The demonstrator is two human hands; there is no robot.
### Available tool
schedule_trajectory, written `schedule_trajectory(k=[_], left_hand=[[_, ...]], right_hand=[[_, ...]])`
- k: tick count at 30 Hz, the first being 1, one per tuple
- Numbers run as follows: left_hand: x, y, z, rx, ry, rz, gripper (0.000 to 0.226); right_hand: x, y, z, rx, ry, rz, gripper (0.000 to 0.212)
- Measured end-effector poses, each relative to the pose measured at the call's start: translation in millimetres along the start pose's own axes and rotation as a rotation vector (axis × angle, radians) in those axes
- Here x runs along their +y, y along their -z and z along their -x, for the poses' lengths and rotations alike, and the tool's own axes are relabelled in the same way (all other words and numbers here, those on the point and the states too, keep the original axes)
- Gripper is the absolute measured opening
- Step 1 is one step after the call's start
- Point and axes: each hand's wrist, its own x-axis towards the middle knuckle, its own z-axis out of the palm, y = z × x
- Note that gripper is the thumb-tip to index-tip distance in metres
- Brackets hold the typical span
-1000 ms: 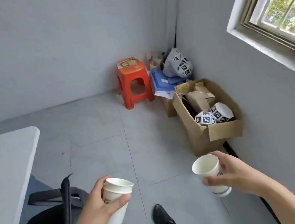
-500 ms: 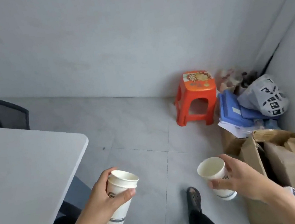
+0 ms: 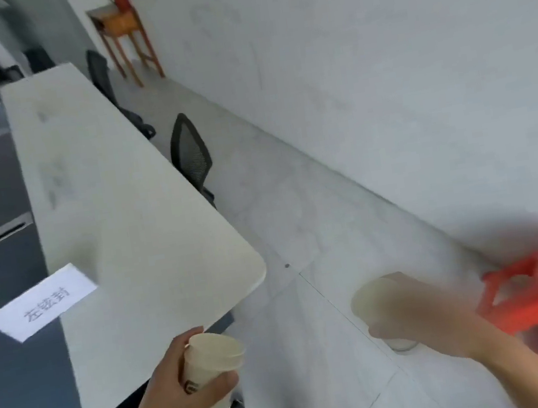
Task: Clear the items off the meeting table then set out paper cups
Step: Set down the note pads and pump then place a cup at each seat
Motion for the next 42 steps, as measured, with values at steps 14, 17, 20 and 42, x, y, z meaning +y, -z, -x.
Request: schedule_trajectory(k=[14,17,20,42], left_hand=[[-44,153,-103,0.390,0.166,0.151,0.076],[-51,175,-124,0.451,0.198,0.173,0.071],[-63,188,-129,0.486,0.242,0.205,0.072],[-109,192,-132,0.778,0.698,0.445,0.079]], right_hand=[[-229,-102,-229,-0.398,0.303,0.173,0.070],[-277,-136,-268,-0.394,0.348,0.228,0.071],[-318,-178,-299,-0.393,0.392,0.249,0.068],[-393,-393,-487,-0.418,0.533,0.148,0.068]])
